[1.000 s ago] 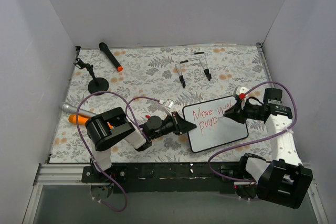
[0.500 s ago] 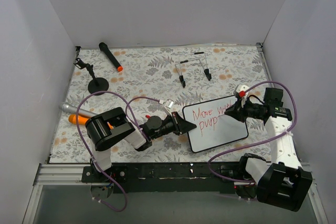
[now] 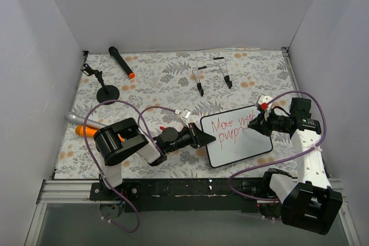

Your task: Write a sentence on the whiteboard

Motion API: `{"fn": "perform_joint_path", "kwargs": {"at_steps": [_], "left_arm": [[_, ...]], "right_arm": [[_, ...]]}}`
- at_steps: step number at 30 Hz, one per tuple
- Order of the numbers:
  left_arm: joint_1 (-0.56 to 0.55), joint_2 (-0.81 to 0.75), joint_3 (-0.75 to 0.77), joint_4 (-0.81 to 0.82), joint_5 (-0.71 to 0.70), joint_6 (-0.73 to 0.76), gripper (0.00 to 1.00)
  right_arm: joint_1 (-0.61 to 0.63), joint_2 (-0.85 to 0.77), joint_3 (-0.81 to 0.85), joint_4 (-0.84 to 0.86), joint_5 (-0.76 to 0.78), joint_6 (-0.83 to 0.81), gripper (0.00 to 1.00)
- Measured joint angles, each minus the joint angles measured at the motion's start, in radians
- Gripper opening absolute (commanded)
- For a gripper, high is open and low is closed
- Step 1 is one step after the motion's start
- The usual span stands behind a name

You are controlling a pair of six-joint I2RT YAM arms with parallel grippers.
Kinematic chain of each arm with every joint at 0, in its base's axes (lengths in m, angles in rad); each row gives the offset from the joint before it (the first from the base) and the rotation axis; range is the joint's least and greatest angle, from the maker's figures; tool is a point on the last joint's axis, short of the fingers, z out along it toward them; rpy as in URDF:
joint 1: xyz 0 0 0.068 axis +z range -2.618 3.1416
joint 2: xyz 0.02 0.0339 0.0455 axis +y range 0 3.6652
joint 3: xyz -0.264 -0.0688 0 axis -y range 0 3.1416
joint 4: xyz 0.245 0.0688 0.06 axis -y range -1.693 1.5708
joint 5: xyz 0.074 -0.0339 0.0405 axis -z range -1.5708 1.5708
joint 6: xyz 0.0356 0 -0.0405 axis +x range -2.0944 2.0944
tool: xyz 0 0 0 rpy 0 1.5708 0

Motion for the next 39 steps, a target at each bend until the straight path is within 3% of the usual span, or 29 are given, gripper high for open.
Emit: {"fn": "perform_joint_path", "kwargs": {"at_steps": [18,39], "left_arm": [[0.000,0.000,0.000,0.000,0.000,0.001,0.00],[0.000,0.001,0.001,0.001,0.001,0.003,0.00]], "right_arm": [[0.001,0.002,0.000,-0.112,-0.013,-0.093,0.01],[0.015,0.021,0.002,0.013,-0.045,0.068,0.01]]}}
